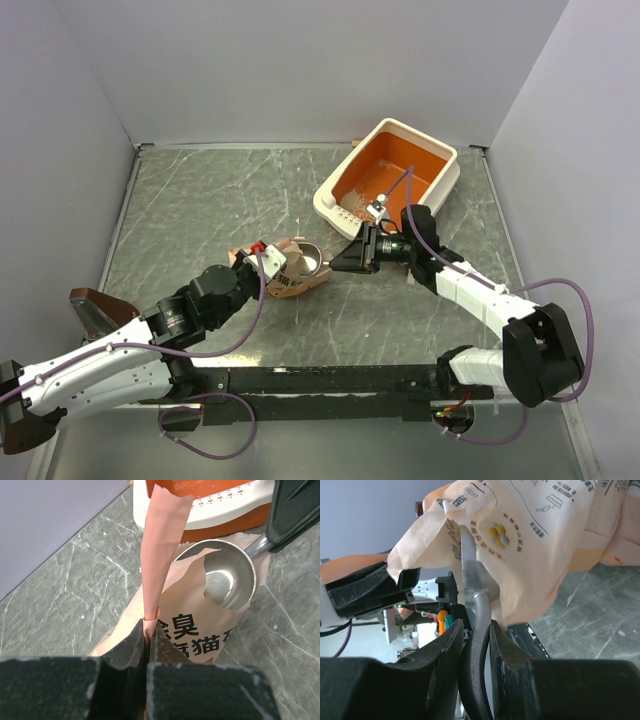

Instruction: Fill the litter box with clean litter

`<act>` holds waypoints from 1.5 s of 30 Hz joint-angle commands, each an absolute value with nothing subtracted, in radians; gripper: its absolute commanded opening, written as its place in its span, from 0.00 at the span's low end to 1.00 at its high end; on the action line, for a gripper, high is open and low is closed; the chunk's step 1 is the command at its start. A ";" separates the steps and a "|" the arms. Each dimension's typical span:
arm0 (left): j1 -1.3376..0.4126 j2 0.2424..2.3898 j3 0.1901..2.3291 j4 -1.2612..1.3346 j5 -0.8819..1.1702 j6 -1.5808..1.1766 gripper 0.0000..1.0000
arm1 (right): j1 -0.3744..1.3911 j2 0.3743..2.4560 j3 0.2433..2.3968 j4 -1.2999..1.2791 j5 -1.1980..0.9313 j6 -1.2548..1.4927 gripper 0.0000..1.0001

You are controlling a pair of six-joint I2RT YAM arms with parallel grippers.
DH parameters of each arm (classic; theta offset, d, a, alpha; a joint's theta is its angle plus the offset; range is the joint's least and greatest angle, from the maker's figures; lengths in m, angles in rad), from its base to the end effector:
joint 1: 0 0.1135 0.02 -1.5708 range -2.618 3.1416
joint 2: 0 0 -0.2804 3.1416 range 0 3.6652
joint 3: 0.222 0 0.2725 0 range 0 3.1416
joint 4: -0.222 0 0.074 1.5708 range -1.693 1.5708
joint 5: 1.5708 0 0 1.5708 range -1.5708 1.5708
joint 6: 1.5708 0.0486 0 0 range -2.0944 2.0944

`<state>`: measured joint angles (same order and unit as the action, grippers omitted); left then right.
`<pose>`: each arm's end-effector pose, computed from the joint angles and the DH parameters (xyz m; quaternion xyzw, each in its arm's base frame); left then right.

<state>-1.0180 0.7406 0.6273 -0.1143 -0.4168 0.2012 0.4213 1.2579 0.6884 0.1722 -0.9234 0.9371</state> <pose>0.1214 -0.1593 0.3055 0.3330 0.7016 -0.0931 0.6230 0.2444 0.1520 0.2475 -0.0483 0.7838 0.6000 0.1527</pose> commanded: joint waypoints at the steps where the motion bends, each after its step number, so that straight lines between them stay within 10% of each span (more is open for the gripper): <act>1: -1.020 0.721 0.620 -0.100 -0.430 0.201 0.01 | 0.376 1.192 0.645 0.278 -1.014 0.974 0.00; 34: -1.118 0.721 0.561 0.037 -0.235 0.213 0.01 | 0.245 0.954 0.299 0.572 -1.080 1.138 0.00; 45: -1.123 0.686 0.558 0.035 -0.288 0.213 0.01 | 0.201 0.828 0.374 0.293 -1.078 1.017 0.00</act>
